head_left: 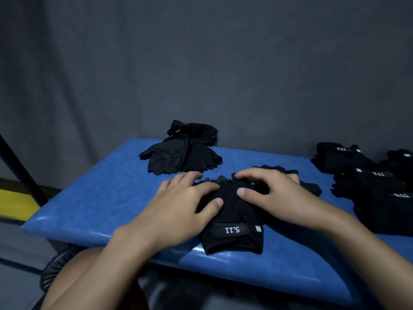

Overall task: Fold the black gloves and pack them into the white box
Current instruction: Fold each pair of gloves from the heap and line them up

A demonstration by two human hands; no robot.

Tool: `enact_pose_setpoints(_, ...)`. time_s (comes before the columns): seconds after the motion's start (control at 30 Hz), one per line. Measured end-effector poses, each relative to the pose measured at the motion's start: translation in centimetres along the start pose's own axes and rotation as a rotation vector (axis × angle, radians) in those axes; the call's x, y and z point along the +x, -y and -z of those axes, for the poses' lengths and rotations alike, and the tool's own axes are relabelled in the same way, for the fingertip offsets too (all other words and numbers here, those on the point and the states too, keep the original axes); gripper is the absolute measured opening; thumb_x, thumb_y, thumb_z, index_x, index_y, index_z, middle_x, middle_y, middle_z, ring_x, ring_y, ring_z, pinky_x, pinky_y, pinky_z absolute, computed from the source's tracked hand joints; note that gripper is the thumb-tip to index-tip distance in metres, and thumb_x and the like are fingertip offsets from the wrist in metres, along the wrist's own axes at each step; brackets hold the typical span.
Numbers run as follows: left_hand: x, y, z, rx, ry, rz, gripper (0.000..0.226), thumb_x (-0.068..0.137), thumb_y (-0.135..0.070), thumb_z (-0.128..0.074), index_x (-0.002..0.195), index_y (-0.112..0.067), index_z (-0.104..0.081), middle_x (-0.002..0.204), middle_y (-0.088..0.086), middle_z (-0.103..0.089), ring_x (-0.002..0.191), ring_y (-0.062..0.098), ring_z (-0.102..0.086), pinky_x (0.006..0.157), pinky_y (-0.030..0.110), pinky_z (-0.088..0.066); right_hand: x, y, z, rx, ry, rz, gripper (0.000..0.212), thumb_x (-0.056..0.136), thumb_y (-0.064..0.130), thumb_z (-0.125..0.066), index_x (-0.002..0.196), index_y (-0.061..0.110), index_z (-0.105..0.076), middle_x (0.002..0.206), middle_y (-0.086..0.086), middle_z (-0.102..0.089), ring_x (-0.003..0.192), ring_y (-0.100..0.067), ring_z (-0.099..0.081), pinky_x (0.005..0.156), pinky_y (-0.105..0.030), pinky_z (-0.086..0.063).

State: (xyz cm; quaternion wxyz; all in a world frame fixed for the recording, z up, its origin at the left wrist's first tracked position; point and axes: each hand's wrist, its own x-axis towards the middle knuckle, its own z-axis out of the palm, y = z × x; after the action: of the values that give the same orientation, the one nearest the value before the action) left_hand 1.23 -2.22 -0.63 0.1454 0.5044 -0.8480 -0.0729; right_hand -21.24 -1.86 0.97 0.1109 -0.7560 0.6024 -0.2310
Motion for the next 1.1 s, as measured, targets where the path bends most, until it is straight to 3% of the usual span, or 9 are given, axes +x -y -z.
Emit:
enact_pose_setpoints(0.1, -0.1, 0.2, -0.3, 0.044, 0.019, -0.028, 0.077, 0.081, -0.075, -0.012, 0.146, -0.042, -0.038, 0.146, -0.017, -0.035, 0.14, 0.004, -0.023, 0.115, 0.036, -0.02, 0.3, -0.1, 0.0, 0.036, 0.03, 0.004, 0.032, 0.085, 0.056, -0.061, 0.116, 0.047, -0.061, 0.111, 0.028, -0.061, 0.118, 0.003, -0.047, 0.107, -0.029, -0.014)
enact_pose_setpoints(0.2, 0.0, 0.3, -0.5, 0.022, 0.014, -0.052, 0.071, 0.086, -0.069, -0.021, 0.147, -0.038, -0.039, 0.142, -0.019, -0.034, 0.137, 0.0, -0.025, 0.116, 0.036, -0.018, 0.6, -0.4, -0.2, 0.131, 0.072, -0.008, 0.033, 0.079, 0.056, -0.066, 0.11, 0.045, -0.066, 0.107, 0.028, -0.061, 0.116, 0.0, -0.051, 0.114, -0.042, -0.026)
enact_pose_setpoints(0.37, -0.1, 0.1, -0.4, 0.006, 0.004, -0.08, 0.067, 0.089, -0.067, -0.023, 0.141, -0.03, -0.043, 0.137, -0.019, -0.031, 0.127, 0.0, -0.035, 0.116, 0.035, -0.022, 0.7, -0.5, -0.3, 0.172, 0.111, -0.008, 0.026, 0.077, 0.054, -0.068, 0.102, 0.052, -0.065, 0.112, 0.03, -0.063, 0.119, 0.0, -0.052, 0.113, -0.044, -0.03)
enact_pose_setpoints(0.5, -0.4, 0.0, -0.4, -0.086, 0.005, -0.062, 0.05, 0.094, -0.057, -0.041, 0.134, -0.028, -0.044, 0.136, -0.017, -0.028, 0.113, 0.014, -0.048, 0.102, 0.032, -0.038, 0.7, 0.2, 0.1, 0.165, 0.137, -0.005, 0.035, 0.083, 0.04, -0.069, 0.111, 0.058, -0.058, 0.108, 0.037, -0.06, 0.114, 0.008, -0.05, 0.113, -0.043, -0.029)
enact_pose_setpoints(0.57, -0.3, 0.0, -0.4, -0.129, 0.002, -0.073, 0.048, 0.094, -0.055, -0.044, 0.132, -0.025, -0.046, 0.135, -0.017, -0.028, 0.11, 0.017, -0.054, 0.096, 0.035, -0.045, 1.0, 0.4, -0.1, 0.18, 0.165, -0.024, 0.033, 0.079, 0.044, -0.066, 0.108, 0.059, -0.06, 0.105, 0.039, -0.06, 0.115, 0.006, -0.051, 0.113, -0.042, -0.029)
enact_pose_setpoints(0.7, -0.3, 0.3, -0.6, -0.116, -0.039, -0.089, 0.054, 0.094, -0.053, -0.047, 0.137, -0.021, -0.043, 0.137, -0.015, -0.026, 0.113, 0.017, -0.051, 0.099, 0.035, -0.044, 1.4, 0.2, -0.7, 0.242, 0.218, -0.07, 0.043, 0.061, 0.058, -0.053, 0.103, 0.057, -0.063, 0.107, 0.031, -0.065, 0.118, -0.012, -0.053, 0.11, -0.047, -0.034)
enact_pose_setpoints(0.77, -0.3, 0.3, -0.6, -0.109, -0.061, -0.096, 0.058, 0.094, -0.053, -0.048, 0.141, -0.02, -0.04, 0.139, -0.015, -0.025, 0.113, 0.018, -0.051, 0.099, 0.035, -0.044, 1.4, 0.1, -0.8, 0.261, 0.226, -0.063, 0.041, 0.062, 0.053, -0.054, 0.102, 0.055, -0.064, 0.105, 0.03, -0.065, 0.115, -0.009, -0.055, 0.11, -0.049, -0.032)
enact_pose_setpoints(0.9, -0.2, 0.2, -0.7, -0.14, -0.08, -0.103, 0.065, 0.094, -0.05, -0.05, 0.149, -0.019, -0.034, 0.142, -0.015, -0.023, 0.116, 0.016, -0.053, 0.098, 0.033, -0.045, 1.4, 0.2, -0.8, 0.25, 0.239, -0.084, 0.058, 0.053, 0.055, -0.047, 0.109, 0.065, -0.059, 0.112, 0.029, -0.065, 0.12, -0.011, -0.053, 0.111, -0.046, -0.033)
enact_pose_setpoints(1.1, 0.1, 0.4, -0.8, -0.117, -0.042, -0.071, 0.055, 0.092, -0.055, -0.047, 0.145, -0.043, -0.039, 0.15, -0.008, -0.026, 0.137, 0.018, -0.036, 0.115, 0.033, -0.03, 1.3, 0.6, -0.9, 0.256, 0.26, -0.108, 0.049, 0.056, 0.048, -0.047, 0.099, 0.066, -0.063, 0.107, 0.024, -0.068, 0.12, -0.021, -0.05, 0.11, -0.041, -0.036)
